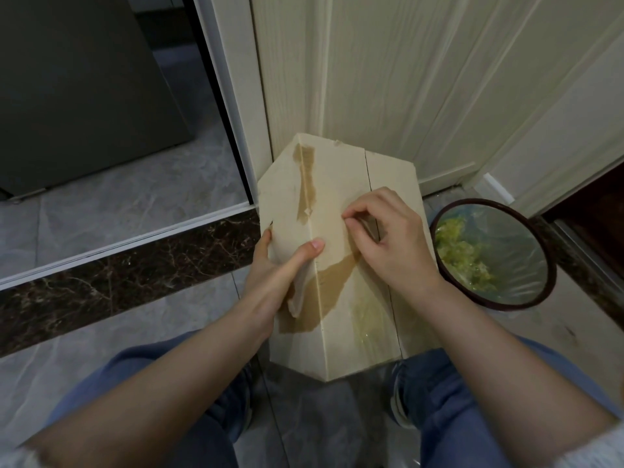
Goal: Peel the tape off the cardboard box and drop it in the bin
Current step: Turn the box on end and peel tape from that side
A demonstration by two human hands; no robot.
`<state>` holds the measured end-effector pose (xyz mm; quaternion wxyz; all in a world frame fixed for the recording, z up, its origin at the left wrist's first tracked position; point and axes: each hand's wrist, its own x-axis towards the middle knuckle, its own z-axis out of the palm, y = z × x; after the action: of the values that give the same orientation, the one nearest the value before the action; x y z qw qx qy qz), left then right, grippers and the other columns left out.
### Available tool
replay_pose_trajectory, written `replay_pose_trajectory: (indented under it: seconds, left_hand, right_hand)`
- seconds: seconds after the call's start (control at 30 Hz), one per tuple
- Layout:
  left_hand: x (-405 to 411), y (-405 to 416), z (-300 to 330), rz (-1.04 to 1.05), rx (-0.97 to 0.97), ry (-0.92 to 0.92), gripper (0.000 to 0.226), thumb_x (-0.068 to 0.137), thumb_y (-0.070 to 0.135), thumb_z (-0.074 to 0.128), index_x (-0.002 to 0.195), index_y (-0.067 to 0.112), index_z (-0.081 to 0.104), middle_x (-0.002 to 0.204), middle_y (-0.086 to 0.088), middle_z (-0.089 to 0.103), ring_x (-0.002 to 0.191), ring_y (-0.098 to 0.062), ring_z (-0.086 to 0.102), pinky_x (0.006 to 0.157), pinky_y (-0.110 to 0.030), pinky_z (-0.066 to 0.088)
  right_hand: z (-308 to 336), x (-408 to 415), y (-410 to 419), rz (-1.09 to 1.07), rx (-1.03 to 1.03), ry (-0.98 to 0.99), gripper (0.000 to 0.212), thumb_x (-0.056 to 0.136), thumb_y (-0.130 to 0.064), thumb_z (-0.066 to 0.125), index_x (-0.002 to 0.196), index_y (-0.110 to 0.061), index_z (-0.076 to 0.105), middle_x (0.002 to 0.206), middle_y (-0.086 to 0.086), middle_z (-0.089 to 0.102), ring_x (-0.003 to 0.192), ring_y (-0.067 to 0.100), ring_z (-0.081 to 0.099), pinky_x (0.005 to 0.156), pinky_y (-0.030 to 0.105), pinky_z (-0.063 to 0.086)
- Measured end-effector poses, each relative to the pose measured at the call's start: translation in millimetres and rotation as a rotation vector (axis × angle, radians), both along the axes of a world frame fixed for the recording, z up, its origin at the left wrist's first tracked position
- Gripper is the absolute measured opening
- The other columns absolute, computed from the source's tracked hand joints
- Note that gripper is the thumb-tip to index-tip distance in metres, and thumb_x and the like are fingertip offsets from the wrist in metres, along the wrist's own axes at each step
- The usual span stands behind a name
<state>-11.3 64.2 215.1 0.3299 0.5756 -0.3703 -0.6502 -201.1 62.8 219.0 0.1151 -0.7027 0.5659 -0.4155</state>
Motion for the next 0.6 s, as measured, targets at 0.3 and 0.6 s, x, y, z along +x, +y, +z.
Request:
replay_pose_trajectory:
  seconds: [0.3,0.6]
  left_hand:
    - [-0.3,-0.5,-1.4,-0.005,0.055,-0.014,0.13,0.053,0.062,0.088,0.161,0.035,0.022,0.138,0.01,0.049,0.117,-0.014,0.05,0.095,-0.035,0.039]
    - [1.0,-6.7,1.8,0.018,0.107,0.036,0.126,0.049,0.071,0.087,0.157,0.038,0.031,0.142,0.007,0.055,0.118,-0.016,0.056,0.099,-0.044,0.047]
  right_hand:
    - [0.9,-4.7,-3.1,0.041,0.039,0.047,0.008,0.088,-0.001,0.066,0.091,-0.009,0.066,0.094,-0.001,0.059,0.091,0.016,0.057,0.082,0.031,0.048]
    - [-5.2,-2.2,0.3,0.118,0.076,0.082,0.041,0.092,0.004,0.057,0.133,-0.003,0.057,0.123,0.006,0.058,0.117,0.02,0.054,0.104,0.031,0.043]
